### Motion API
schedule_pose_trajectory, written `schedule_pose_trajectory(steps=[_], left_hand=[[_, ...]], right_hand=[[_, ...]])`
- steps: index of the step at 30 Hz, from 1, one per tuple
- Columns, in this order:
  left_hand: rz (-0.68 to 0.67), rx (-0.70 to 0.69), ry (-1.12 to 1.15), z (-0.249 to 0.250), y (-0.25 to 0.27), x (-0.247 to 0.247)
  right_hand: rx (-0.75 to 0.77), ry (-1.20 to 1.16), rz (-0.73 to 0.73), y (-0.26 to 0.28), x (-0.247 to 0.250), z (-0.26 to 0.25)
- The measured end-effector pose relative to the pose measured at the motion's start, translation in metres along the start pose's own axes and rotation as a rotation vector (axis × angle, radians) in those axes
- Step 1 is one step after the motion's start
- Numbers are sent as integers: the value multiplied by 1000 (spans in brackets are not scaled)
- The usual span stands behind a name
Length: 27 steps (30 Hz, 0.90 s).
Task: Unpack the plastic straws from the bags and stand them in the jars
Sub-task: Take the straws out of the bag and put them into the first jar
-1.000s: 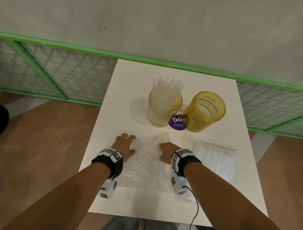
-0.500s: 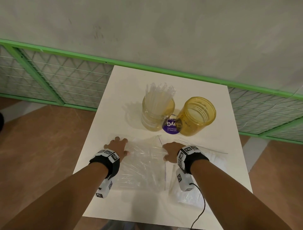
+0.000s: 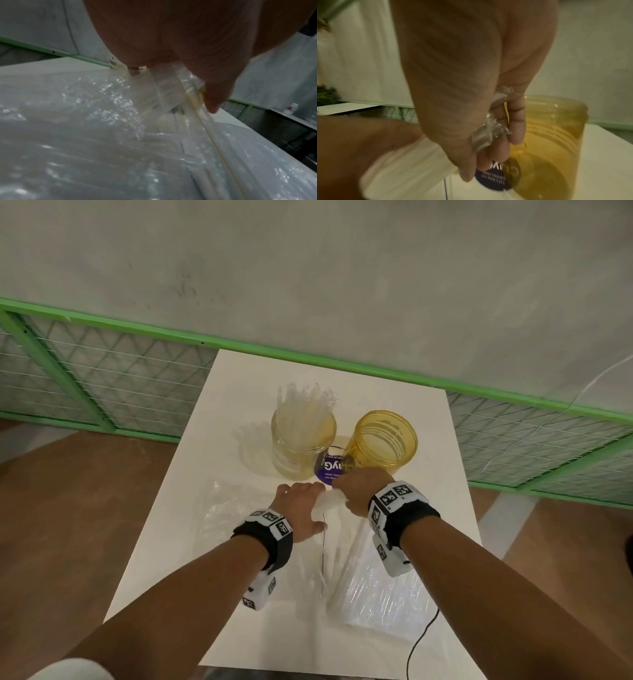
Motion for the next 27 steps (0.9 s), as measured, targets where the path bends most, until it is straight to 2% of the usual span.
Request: schedule_pose_trajectory(steps=[2,4,6,10,13,16,18,21,24,27], left_hand=[[60,85,18,-2,-4,3],[59,158,56,-7,-7,4],[40,228,111,-15,-8,1],[54,368,339,-35,-7,-1],[84,414,486,-41,-1,1],[112,460,655,-44,6,6],[112,455,719,-44,7,8],[80,361,740,-46,1,0],[124,392,799,-54,-1,-9],[106,343,752,-54,-2,-14]], right_hand=[[25,16,41,4,14,-2],[49,-54,87,5,25,-3],[72,-221,171,2,33,0],[74,-718,329,-4,39,9],[15,-968,366,-9,35,8],[-47,-1100,334,-19,24,2],[-33,-1110,251,-28,14,-10],[49,-1129,177,-38,2,-31],[22,-1221,295,-35,5,-42],[28,-1191,397,-35,8,-51]])
Point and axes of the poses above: each hand's wrist, its own y-axis away from the middle knuckle, its own x-axis out of the back of the hand, z = x × y, the point moved 5 cm from there along -y, towards the middle knuckle, and after that the axes turned 5 degrees about -y, right-handed, at the moved point
